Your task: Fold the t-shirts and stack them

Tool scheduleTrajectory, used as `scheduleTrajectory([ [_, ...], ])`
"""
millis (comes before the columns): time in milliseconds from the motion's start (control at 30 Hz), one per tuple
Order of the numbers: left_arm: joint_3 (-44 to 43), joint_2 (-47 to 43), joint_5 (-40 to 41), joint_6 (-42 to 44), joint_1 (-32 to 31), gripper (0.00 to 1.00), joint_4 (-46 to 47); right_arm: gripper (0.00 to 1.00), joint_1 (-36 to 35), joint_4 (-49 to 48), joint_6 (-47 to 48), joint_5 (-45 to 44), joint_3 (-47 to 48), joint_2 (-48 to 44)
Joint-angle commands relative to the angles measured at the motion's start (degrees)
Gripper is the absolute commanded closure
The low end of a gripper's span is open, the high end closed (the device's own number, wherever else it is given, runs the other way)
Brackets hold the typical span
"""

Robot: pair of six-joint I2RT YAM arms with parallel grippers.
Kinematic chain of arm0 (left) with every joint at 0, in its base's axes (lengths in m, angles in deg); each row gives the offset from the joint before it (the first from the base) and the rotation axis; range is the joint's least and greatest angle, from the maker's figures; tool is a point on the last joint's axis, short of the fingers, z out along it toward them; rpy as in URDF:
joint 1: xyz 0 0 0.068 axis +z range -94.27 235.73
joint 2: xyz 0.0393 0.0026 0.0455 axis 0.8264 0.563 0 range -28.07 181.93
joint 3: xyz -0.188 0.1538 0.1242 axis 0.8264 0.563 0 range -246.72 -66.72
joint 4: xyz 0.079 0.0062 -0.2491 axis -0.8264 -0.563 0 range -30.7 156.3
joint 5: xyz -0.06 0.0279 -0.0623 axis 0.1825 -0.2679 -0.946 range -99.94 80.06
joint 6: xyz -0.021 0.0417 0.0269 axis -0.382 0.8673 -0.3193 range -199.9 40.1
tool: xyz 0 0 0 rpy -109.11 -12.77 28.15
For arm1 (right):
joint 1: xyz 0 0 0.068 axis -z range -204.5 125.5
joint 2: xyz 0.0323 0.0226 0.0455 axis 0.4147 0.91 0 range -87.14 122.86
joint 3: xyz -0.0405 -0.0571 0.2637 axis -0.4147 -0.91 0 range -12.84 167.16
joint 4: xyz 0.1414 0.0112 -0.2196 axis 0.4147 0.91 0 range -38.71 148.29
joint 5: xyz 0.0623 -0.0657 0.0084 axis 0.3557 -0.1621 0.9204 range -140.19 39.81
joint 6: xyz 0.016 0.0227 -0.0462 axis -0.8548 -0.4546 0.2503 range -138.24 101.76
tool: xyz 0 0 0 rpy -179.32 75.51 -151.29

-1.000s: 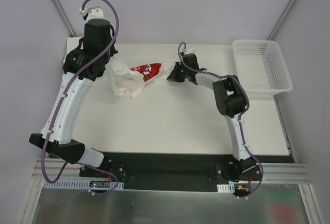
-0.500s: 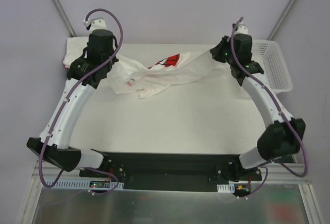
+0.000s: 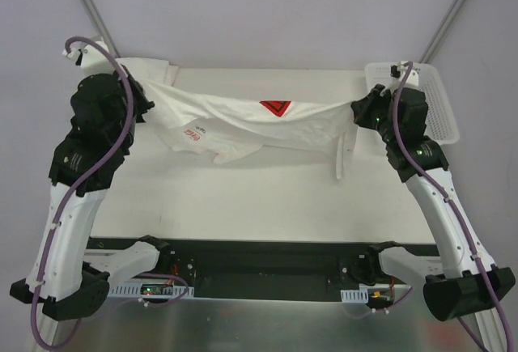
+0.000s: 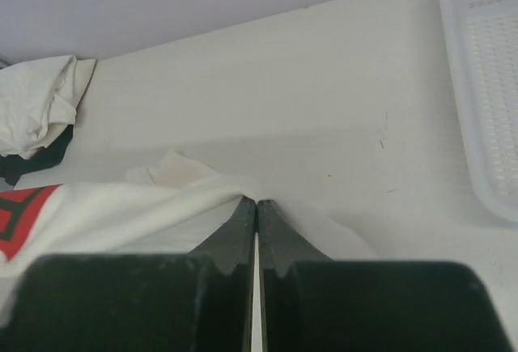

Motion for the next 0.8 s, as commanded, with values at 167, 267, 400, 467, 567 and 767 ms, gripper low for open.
scheduleTrajectory([
  [167,-1.5,-4.8,1.1,1.3,-0.2,1.00,2.4,0.99,-0.1,2.9,-0.9,0.8,0.1,-7.5],
  [267,-1.6,-3.9,0.7,0.9,-0.2,1.00,2.5,0.99,-0.2,2.4,-0.6,1.5,0.3,-7.3],
  [400,-3.4,-2.0,0.3,1.3,-0.2,1.00,2.7,0.99,-0.2,3.2,0.1,2.5,0.3,-6.1],
  [467,-3.3,-1.0,0.0,1.5,-0.2,1.00,3.2,0.99,-0.2,3.1,-0.3,2.6,-0.6,-5.6],
  [567,-2.0,0.9,0.4,1.4,-0.2,1.00,4.4,0.99,-0.2,2.2,-0.6,2.5,-2.0,-4.3],
  [767,5.5,3.6,-0.4,-0.8,-0.2,1.00,10.8,0.99,-0.1,-0.4,-1.7,5.4,-2.0,2.2],
])
